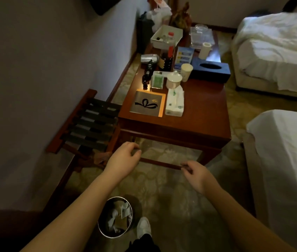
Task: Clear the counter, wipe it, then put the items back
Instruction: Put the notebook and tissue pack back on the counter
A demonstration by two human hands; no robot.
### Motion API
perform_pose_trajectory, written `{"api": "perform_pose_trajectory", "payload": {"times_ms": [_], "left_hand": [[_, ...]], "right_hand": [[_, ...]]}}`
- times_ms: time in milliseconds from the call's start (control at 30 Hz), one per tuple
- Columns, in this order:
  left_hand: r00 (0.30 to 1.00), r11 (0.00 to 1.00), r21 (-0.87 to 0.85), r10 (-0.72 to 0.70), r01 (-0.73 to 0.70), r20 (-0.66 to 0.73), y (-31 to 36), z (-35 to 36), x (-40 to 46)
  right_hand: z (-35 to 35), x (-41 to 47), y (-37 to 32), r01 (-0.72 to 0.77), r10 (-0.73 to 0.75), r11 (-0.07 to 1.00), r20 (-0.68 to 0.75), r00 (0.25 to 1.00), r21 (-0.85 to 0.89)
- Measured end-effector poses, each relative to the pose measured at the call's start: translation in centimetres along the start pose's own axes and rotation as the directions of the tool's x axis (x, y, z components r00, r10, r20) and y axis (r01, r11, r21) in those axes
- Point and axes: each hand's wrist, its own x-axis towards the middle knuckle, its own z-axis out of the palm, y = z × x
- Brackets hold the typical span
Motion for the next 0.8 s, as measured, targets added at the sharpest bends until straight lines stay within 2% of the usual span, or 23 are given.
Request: {"api": "perform_pose_trajectory", "payload": {"times_ms": [67, 267, 400, 500, 600, 800], "left_hand": [[1.0, 1.0, -0.008, -0.021, 0.021, 0.014, -0.5, -0.1, 3.1], [0.979, 0.978, -0.053, -0.198, 0.201, 0.051, -0.9, 0.1, 10.9], [0.962, 0.959, -0.09, -0.263, 0.269, 0.072, -0.7, 0.0, 15.6], [0.953, 0.946, -0.12, -0.293, 0.3, 0.073, -0.7, 0.0, 18.6], [0.933, 0.915, -0.185, -0.357, 0.359, 0.044, -0.7, 0.6, 21.1], [0.901, 0.887, -0.187, -0.433, 0.423, -0.017, -0.8, 2.1, 25.8]], "right_hand": [[-0.1, 2.8, 0.3, -0.037, 0.038, 0.999, -0.027, 0.999, 0.038], [-1.6, 9.7, 1.0, -0.193, 0.198, 0.979, -0.067, 0.978, 0.069], [-2.8, 13.3, 0.9, -0.33, 0.363, 0.918, -0.132, 0.922, 0.219], [-3.8, 15.5, 1.0, -0.38, 0.447, 0.843, -0.102, 0.889, 0.381], [-4.8, 17.9, 1.0, -0.374, 0.456, 0.781, -0.049, 0.888, 0.5], [-6.8, 23.6, 0.8, -0.363, 0.423, 0.751, 0.019, 0.906, 0.552]]}}
